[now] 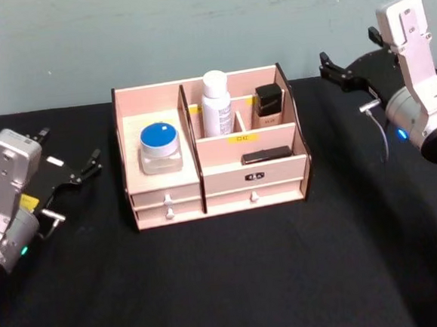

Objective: Pick up the facial cleanser and watermelon frost from the table and place them into the tiered storage box.

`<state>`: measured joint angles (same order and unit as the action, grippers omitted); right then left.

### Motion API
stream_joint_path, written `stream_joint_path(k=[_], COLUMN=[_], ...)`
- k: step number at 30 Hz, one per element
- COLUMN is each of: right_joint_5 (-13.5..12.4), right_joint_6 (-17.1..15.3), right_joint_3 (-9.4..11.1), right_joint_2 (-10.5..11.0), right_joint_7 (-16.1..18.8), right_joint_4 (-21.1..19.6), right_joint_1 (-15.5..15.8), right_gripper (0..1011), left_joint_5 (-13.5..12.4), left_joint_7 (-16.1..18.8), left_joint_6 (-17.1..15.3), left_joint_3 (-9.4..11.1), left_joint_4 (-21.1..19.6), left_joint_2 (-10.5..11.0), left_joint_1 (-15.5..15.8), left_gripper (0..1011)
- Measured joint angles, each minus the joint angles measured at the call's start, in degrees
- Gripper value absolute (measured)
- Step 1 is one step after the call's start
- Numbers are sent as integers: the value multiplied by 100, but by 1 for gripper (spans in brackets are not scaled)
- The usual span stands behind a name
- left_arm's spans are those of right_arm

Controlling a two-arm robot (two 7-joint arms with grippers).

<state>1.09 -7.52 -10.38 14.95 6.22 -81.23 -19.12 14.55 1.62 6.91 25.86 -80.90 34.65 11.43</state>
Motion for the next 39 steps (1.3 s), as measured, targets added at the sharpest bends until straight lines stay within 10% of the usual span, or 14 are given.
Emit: stream_joint_path(k=[39], right_joint_5=[138], right_joint_6=[17], right_joint_3=[64], right_joint_2=[-102], right_joint_7=[51], right_joint_4=[372], right_joint_1=[-24], right_gripper=[1003], left_joint_5=[0], left_joint_7=[0], left_joint_6=[0], left_joint_3=[0], left_joint_4=[0], left_joint_2=[0], left_joint_1=[0], left_gripper=[1010])
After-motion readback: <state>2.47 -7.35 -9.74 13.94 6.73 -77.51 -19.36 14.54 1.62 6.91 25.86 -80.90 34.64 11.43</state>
